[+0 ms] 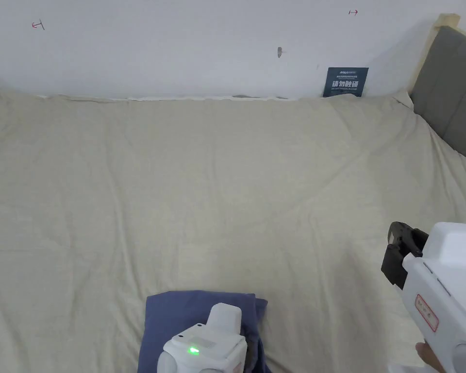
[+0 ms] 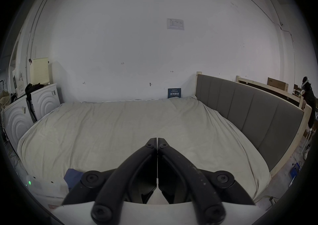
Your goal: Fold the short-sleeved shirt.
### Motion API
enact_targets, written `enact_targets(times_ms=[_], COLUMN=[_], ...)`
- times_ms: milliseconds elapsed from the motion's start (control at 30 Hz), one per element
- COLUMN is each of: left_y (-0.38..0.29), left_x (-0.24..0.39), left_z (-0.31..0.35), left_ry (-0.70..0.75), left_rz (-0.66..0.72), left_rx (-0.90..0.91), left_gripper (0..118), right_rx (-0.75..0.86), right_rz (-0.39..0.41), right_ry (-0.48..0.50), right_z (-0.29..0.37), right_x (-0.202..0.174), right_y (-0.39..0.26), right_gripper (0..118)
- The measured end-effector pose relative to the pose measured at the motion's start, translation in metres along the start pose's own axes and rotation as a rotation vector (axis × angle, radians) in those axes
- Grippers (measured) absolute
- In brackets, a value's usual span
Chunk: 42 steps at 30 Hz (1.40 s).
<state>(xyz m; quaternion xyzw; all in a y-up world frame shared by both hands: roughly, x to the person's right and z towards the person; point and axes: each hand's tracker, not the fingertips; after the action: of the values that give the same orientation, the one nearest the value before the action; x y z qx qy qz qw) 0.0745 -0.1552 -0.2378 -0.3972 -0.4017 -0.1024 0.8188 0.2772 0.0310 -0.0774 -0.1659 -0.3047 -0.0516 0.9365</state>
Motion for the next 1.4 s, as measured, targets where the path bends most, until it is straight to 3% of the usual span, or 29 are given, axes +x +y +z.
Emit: enact_targets(times_ms=[233,367,467,567,900,1133,1400], left_y=[-0.007,0.002,0.024,0.052,0.113,0.114,0.095], left_x=[0.016,0.018,0.011,0.005,-0.042,-0.088,-0.124], left_z=[-0.025,-0.011,0.034,0.084,0.206,0.237,0.243], left_ry=[-0.011,-0.005,-0.054,-0.026,0.179,0.364,0.423], left_rz=[0.035,-0.026,0.045,-0.01,-0.142,-0.154,-0.112], left_rx=[-0.033,-0.031,0.151,0.294,0.621,0.739,0.762], left_gripper=[0,0,0,0,0,0,0], right_rx=[-0.021,-0.017,0.011,0.048,0.181,0.27,0.301], right_rz=[-0.014,-0.012,-0.015,-0.013,0.039,0.068,0.113], right_ry=[-0.014,-0.003,0.012,0.037,0.07,0.089,0.106], right_z=[-0.003,0.001,0.009,0.017,0.045,0.058,0.063], right_x=[0.004,-0.001,-0.006,-0.013,-0.047,-0.066,-0.082], right_y=[-0.006,-0.004,0.002,0.009,0.037,0.047,0.046], right_gripper=[3,3,3,3,3,3,3])
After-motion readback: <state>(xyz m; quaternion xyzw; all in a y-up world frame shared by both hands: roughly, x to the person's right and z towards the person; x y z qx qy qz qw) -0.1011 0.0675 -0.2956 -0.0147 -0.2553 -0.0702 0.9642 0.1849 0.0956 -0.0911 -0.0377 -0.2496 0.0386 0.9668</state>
